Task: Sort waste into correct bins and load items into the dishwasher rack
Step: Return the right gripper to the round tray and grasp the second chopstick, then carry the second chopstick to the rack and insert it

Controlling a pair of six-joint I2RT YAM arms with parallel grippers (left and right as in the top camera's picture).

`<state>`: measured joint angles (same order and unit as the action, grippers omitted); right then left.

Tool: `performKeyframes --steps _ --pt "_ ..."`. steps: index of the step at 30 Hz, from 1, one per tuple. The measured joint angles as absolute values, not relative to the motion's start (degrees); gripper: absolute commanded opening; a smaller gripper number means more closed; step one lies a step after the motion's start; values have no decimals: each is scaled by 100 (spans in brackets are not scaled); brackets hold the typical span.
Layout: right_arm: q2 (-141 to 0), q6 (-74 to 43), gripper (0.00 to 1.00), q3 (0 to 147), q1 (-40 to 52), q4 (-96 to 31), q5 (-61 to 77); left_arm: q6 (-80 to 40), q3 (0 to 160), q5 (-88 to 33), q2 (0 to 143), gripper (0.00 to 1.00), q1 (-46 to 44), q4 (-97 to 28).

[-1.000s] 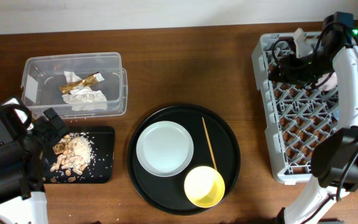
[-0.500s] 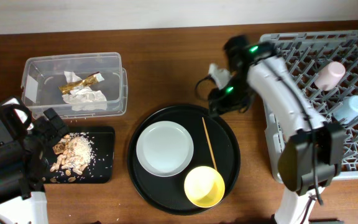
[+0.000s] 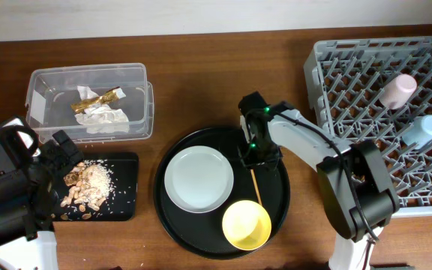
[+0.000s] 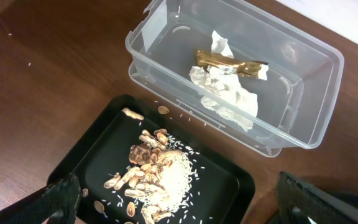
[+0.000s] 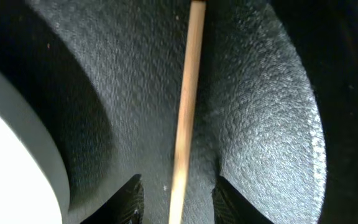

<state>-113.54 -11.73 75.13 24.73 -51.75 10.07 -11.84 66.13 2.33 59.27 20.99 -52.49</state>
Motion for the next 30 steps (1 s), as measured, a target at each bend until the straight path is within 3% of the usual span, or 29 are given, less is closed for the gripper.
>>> performKeyframes --steps 7,10,16,24,30 --pt "-11203 -1667 31 7207 2657 -4619 676 -1186 6613 233 5927 99 2099 -5249" --pt "-11201 -1798 19 7199 2683 -4604 550 -1184 6613 233 5927 99 2099 -5249" --pt "-11201 -1942 4 7188 2681 -4652 366 -1184 6613 235 5927 99 2099 -5249" --pt "-11192 -1940 4 7343 2659 -5323 858 -1184 6613 233 5927 99 2099 -5247" --pt "-10871 -1544 4 8517 2134 -6294 1002 -1184 6613 233 5927 99 2099 -5249"
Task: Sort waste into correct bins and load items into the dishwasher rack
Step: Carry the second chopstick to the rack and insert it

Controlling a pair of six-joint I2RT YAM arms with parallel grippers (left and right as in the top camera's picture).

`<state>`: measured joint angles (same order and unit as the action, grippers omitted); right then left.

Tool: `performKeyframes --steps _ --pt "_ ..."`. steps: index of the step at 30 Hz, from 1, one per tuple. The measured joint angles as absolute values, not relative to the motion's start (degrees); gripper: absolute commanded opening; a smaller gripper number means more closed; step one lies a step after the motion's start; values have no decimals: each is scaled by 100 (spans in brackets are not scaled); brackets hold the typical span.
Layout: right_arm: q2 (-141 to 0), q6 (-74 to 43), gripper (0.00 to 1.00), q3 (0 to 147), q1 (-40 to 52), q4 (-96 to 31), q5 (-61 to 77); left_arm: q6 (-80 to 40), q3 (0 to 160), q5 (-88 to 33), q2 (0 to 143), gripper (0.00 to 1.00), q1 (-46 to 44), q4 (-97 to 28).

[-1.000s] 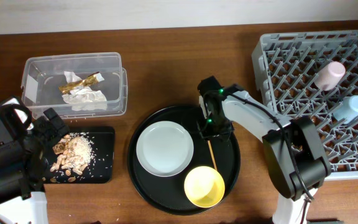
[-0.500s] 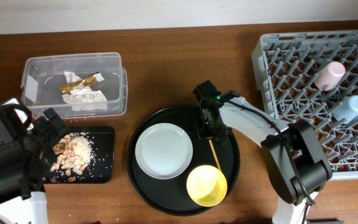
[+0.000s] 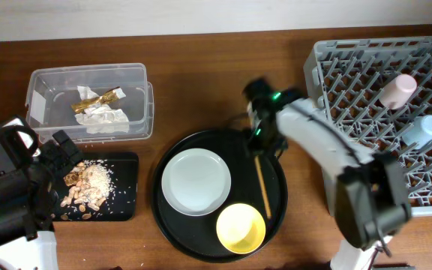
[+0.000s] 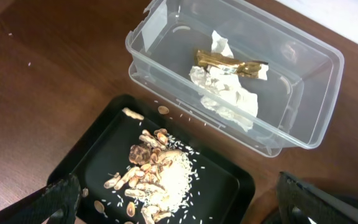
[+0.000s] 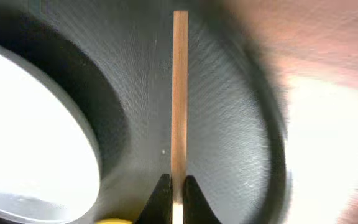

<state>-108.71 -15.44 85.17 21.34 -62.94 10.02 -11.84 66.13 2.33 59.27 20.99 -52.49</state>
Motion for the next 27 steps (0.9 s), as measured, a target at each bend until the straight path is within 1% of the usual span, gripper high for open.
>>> performKeyframes --steps 3,6,10,14,18,23,26,27 --pt "-10551 -1253 4 9432 1452 -6816 867 -1184 6613 233 5927 99 2099 -5249" --pt "-10451 -919 4 10001 838 -6938 666 -1184 6613 235 5927 99 2099 -5251" --pt "-10451 -172 4 10235 -10 -6674 523 -1184 6613 233 5927 99 2099 -5249" --pt "-10451 659 4 10232 -552 -6335 460 -1184 6613 233 5927 99 2099 -5247" --pt "-10451 1229 4 10232 -884 -6036 434 -1184 6613 235 5927 99 2099 -5247" --pt "-10508 1505 4 10232 -1048 -5561 432 -1184 6613 233 5927 99 2099 -5247" --pt "-10630 1546 6 10210 -1046 -5524 499 -1184 6613 235 5927 99 2099 -5247" --pt "-10715 1553 9 10206 -1046 -5522 580 -1184 6613 233 5927 99 2099 -5247"
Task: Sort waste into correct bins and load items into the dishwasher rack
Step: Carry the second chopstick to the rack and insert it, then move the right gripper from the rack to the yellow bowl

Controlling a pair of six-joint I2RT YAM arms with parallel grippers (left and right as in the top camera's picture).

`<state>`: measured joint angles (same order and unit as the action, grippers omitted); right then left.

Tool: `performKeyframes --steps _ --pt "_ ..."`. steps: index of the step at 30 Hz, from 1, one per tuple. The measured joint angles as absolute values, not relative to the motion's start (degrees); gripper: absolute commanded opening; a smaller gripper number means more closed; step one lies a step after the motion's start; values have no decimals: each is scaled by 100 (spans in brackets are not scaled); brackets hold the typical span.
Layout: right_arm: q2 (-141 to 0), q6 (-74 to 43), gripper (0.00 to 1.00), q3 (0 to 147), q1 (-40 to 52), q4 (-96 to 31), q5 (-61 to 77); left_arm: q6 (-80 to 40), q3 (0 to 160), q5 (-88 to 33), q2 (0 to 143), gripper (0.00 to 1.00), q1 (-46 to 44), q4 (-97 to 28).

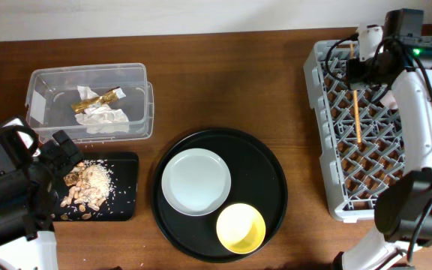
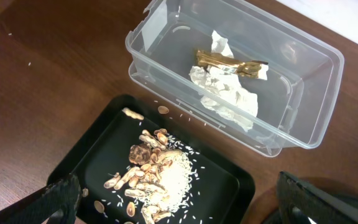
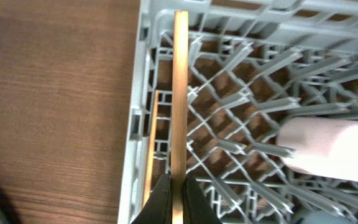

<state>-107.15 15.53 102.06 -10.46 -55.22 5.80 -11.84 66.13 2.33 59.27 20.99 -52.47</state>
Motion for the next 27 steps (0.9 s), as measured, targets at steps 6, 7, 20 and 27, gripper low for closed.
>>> performKeyframes --steps 6,7,20,27 --pt "-10899 1555 41 10197 -1046 -5553 777 -1184 6613 233 5927 99 2099 -5249" --pt "-10897 1568 48 10197 -1046 -5559 786 -1184 6613 233 5927 99 2099 -5249" --pt "-10899 1691 76 10193 -1035 -7002 3312 -1184 6613 233 5927 99 2099 -5249" --pt "-10899 2434 75 10186 -558 -8184 4904 -1184 6613 233 5927 99 2099 -5247"
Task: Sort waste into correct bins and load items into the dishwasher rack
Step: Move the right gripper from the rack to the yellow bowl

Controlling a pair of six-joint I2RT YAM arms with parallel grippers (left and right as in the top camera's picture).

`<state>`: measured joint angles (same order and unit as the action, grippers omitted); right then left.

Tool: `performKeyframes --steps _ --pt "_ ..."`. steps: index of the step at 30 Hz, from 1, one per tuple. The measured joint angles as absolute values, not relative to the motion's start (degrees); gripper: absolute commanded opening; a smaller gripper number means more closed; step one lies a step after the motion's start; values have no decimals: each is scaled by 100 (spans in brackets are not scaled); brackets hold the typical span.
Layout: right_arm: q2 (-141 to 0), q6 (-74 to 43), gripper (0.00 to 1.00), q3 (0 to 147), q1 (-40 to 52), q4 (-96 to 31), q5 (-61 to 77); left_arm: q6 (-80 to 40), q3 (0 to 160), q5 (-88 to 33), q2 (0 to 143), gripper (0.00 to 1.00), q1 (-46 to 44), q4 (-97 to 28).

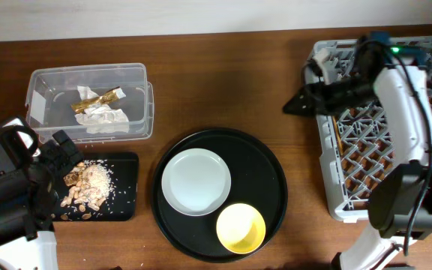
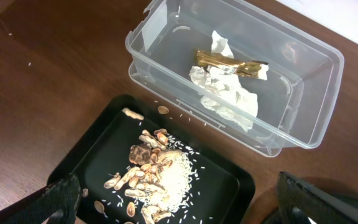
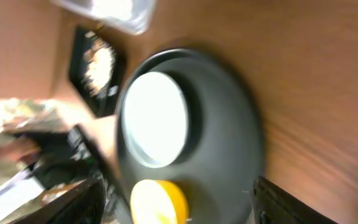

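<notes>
My right gripper is open and empty. It hangs over the bare table just left of the grey dishwasher rack, pointing toward the round black tray. A wooden chopstick lies in the rack's left cells. On the tray sit a white plate and a yellow bowl. The blurred right wrist view shows the plate and bowl. My left gripper is open above the small black tray of food scraps.
A clear plastic bin at the back left holds crumpled paper and a gold wrapper. The small black rectangular tray lies in front of it. The right arm stretches across the rack's upper part and hides some of it.
My right gripper was shut on the chopstick over the rack's back left corner. Now it is open and empty, left of the rack, and the chopstick lies in the rack. The left arm is unchanged.
My right gripper stood open around the chopstick on the round tray. It was then shut on it and raised at the tray's back edge, then held it over the rack. Now the chopstick rests in the rack and the gripper is open beside it.
</notes>
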<state>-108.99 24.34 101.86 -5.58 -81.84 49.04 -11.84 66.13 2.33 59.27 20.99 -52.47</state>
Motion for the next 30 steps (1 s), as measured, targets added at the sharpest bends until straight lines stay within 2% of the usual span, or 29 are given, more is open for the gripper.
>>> performKeyframes --steps 2,3,4,5,10,23,26,30 --pt "-10899 2495 76 10186 -211 -8385 5024 -1186 6613 233 5927 100 2099 -5249" --pt "-10899 2526 80 10184 -91 -8484 5059 -1186 6613 233 5927 99 2099 -5249" --pt "-10897 2550 87 10184 40 -8562 5094 -1184 6613 233 5927 99 2099 -5249" --pt "-10897 2569 99 10184 178 -8611 5120 -1186 6613 233 5927 99 2099 -5247" --pt "-10897 2591 99 10184 954 -8661 5203 -1184 6613 233 5927 99 2099 -5249" --pt "-10565 2333 98 10182 2305 -8936 5127 -1184 6613 235 5927 99 2099 -5249" --pt "-10208 1640 99 10182 2523 -8755 4427 -1186 6613 233 5927 99 2099 -5247" --pt "-9583 -60 99 10182 2919 -8757 2265 -1184 6613 233 5927 99 2099 -5249"
